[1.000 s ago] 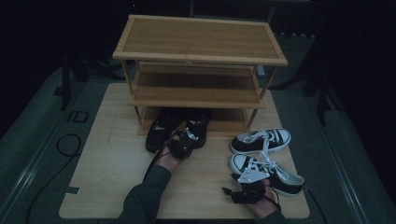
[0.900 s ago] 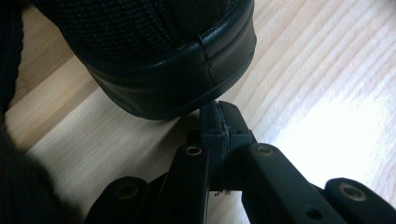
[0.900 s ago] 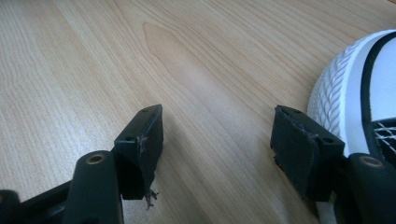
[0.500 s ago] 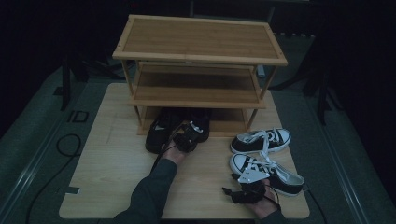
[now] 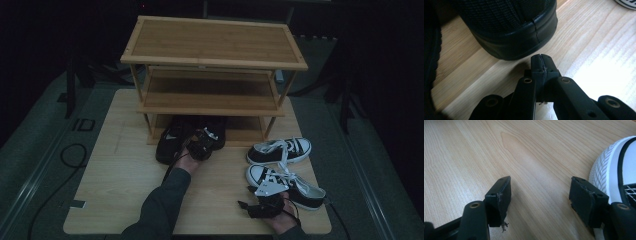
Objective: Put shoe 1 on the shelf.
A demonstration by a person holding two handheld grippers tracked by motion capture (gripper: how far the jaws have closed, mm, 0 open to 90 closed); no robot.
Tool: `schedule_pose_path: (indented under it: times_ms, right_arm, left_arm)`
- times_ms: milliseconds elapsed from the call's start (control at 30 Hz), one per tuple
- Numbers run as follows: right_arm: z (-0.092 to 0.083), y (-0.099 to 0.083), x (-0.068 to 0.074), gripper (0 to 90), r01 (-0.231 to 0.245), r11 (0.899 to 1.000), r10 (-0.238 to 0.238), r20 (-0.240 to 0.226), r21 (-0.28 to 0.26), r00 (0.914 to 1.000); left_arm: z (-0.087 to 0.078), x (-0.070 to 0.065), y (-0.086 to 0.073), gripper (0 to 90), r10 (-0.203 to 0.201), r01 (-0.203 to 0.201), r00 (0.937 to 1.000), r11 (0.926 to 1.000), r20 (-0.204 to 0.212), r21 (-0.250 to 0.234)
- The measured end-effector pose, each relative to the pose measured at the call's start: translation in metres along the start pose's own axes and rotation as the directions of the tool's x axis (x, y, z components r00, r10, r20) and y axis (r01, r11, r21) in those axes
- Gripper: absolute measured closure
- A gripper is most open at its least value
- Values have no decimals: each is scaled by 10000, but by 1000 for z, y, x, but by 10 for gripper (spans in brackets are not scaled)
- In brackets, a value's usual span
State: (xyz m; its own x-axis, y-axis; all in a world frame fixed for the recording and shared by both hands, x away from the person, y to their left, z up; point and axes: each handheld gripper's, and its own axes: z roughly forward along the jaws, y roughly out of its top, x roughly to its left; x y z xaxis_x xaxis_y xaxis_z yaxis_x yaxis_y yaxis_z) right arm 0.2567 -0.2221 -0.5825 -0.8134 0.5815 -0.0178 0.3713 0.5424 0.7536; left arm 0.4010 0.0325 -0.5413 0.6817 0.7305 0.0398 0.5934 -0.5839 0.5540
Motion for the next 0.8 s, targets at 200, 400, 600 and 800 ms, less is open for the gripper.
schedule_pose_path:
  times_ms: [200, 400, 600, 800]
  right_arm:
    - [0, 0, 0, 339, 0, 10000, 0, 3, -4, 10000]
    - [0, 0, 0, 339, 3, 10000, -3, -1, 0, 10000]
    - [0, 0, 0, 338, 3, 10000, -3, -1, 0, 10000]
    - [0, 0, 0, 339, 0, 10000, 0, -2, 0, 10000]
  left_arm:
    - [-10, -1, -10, 899, 50, -49, 10000, 9998, 77, -178]
    - [-16, 1, -17, 899, 194, -195, 9998, 9997, -18, -133]
    - [-23, -1, -26, 897, 460, -459, 9989, 9989, 116, -89]
    - [-33, -1, -36, 893, 645, -645, 9979, 9979, 74, -40]
